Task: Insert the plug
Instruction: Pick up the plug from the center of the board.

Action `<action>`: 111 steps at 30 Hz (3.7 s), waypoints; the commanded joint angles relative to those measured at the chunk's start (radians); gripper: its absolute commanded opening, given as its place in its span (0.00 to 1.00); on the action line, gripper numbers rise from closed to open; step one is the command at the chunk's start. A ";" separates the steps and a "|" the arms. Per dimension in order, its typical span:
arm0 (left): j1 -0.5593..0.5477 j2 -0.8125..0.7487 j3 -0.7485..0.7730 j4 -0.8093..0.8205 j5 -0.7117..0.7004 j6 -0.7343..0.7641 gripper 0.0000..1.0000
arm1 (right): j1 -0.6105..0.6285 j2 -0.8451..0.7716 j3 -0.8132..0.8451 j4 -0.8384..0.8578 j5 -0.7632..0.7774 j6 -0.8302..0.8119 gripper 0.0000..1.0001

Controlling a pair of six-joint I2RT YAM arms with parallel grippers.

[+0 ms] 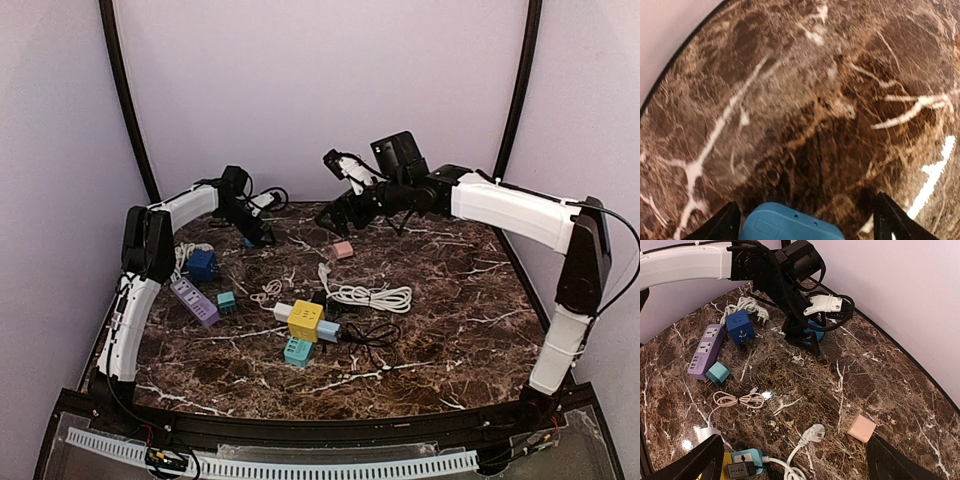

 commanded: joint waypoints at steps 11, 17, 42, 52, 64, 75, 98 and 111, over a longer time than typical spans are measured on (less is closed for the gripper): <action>-0.022 -0.414 -0.668 -0.006 -0.180 -0.020 0.91 | 0.067 -0.217 -0.389 0.339 0.045 0.104 0.99; -0.038 -0.416 -0.688 0.147 -0.249 -0.149 0.99 | 0.150 -0.204 -0.412 0.352 0.133 0.099 0.99; -0.063 -0.249 -0.413 -0.030 -0.239 -0.188 0.86 | 0.201 -0.184 -0.352 0.311 0.247 0.051 0.99; -0.061 -0.254 -0.419 -0.090 -0.291 -0.190 0.78 | 0.201 -0.202 -0.387 0.312 0.265 0.045 0.99; -0.062 -0.262 -0.370 -0.156 -0.225 -0.178 0.23 | 0.200 -0.208 -0.387 0.318 0.302 0.069 0.99; -0.159 -0.556 -0.318 -0.306 -0.141 -0.087 0.01 | 0.082 -0.296 -0.369 0.301 0.189 0.447 0.99; -0.640 -0.986 -0.433 -0.352 -0.415 -0.025 0.01 | 0.145 -0.232 -0.414 0.737 -0.225 0.825 0.68; -0.644 -1.010 -0.454 -0.290 -0.359 -0.056 0.01 | 0.186 -0.121 -0.374 0.784 -0.262 0.880 0.61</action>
